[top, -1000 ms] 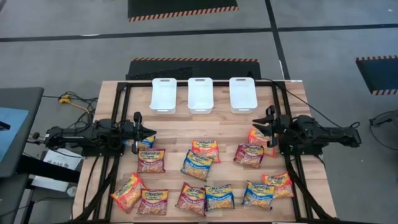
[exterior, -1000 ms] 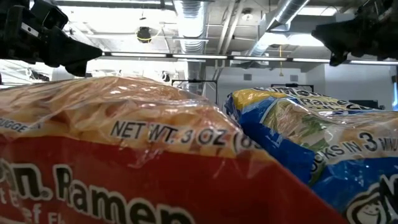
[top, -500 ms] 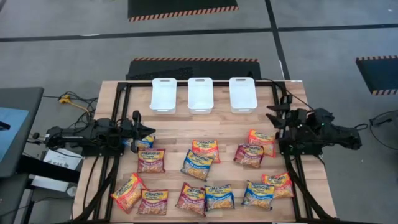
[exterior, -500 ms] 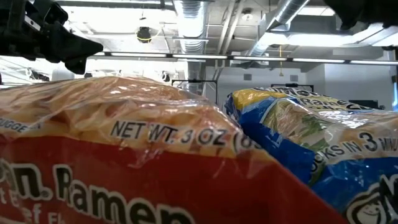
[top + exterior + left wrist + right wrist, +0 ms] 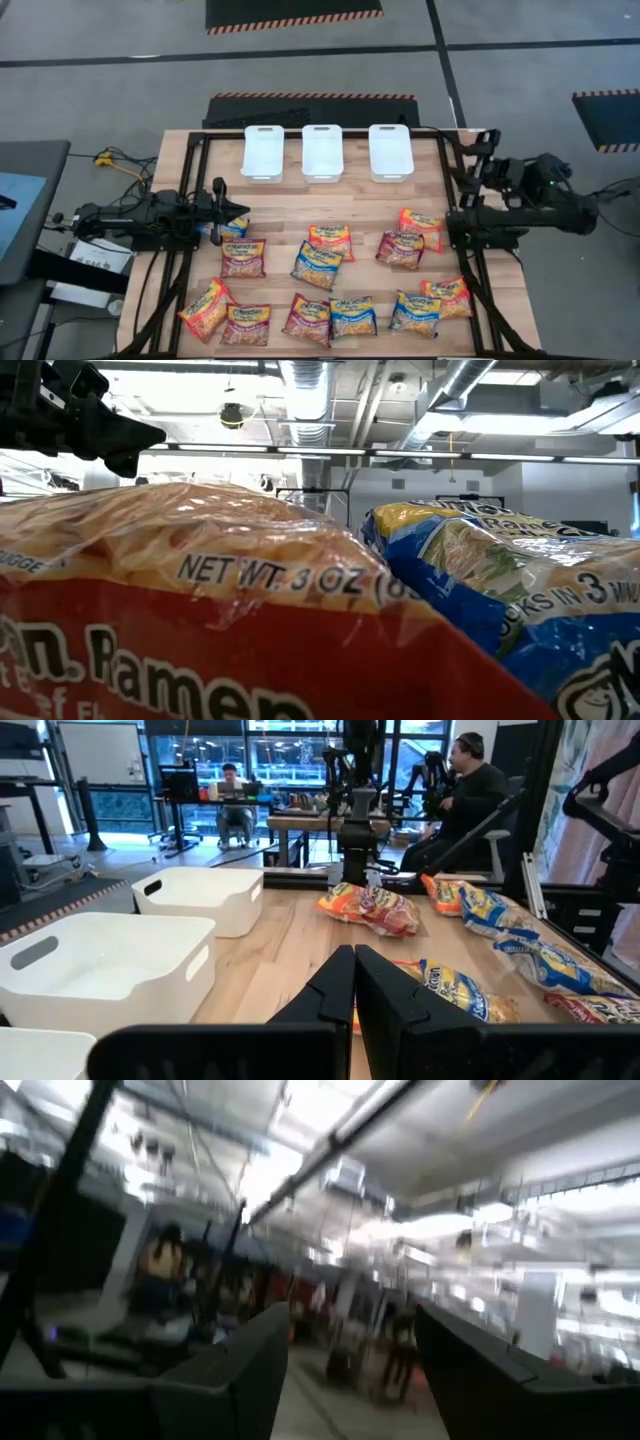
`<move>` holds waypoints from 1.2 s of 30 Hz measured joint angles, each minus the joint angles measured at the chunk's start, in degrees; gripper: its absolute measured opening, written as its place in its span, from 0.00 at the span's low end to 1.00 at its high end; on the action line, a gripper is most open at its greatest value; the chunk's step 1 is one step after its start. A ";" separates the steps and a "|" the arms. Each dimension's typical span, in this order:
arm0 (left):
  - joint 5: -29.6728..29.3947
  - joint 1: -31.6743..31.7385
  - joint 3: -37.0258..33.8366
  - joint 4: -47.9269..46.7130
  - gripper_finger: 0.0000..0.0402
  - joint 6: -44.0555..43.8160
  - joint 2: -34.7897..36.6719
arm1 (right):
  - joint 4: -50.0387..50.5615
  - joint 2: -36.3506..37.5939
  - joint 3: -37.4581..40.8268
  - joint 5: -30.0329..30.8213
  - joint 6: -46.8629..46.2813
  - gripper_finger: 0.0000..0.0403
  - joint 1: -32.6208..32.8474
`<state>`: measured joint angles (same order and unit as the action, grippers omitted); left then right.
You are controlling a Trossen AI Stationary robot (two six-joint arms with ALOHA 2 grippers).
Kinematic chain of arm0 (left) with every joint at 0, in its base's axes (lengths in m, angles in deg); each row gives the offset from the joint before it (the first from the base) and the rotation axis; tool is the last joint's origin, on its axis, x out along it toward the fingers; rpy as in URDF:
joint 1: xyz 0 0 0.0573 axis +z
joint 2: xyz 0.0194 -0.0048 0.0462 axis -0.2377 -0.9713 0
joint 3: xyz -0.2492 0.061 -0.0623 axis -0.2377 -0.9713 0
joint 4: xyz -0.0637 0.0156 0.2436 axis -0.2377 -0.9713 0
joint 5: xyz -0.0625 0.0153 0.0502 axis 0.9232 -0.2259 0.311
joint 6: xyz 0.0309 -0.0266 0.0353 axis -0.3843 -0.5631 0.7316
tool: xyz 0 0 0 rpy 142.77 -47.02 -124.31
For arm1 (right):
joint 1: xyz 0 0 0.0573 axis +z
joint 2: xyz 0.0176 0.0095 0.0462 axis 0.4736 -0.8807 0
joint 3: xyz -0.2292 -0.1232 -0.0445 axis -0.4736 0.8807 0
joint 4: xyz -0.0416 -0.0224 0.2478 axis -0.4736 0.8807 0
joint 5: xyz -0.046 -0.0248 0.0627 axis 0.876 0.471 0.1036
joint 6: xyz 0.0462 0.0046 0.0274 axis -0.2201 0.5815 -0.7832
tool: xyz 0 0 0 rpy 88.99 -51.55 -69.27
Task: Sort Maruchan noodles
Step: Put the red noodle pack into the right white bin
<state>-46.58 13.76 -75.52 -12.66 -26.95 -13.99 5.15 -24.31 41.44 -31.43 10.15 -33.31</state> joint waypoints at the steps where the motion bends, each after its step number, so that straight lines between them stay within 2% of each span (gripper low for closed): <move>1: -0.02 0.00 0.00 -0.14 0.00 0.00 0.00 | 2.69 -1.80 -2.00 1.40 -0.83 0.60 0.00; 4: -0.01 0.00 0.00 -0.79 0.00 0.00 0.00 | 12.37 -7.69 -7.08 6.38 -6.04 0.60 0.00; 7: 0.00 0.00 0.00 -1.01 0.00 -0.03 0.00 | 21.79 -12.75 -10.29 8.12 -14.14 0.60 0.00; 12: 0.00 -0.01 0.04 -2.23 0.00 -0.66 0.00 | 33.93 -17.73 -11.71 6.53 -29.20 0.59 0.07; 19: 0.00 0.00 0.04 -2.36 0.00 -1.36 0.00 | 49.95 -22.07 -11.71 3.65 -45.35 0.57 0.11; 26: 0.00 -0.02 0.04 -2.36 0.00 -1.46 0.00 | 55.06 -26.98 -11.71 -1.60 -53.51 0.57 0.13; 36: 0.00 0.00 0.04 -2.36 0.00 -1.44 0.00 | 57.74 -37.36 -10.67 -6.67 -54.98 0.57 1.74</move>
<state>-46.58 13.76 -75.48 -15.02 -28.39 -13.99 62.90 -61.68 30.77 -38.09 -44.84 -31.57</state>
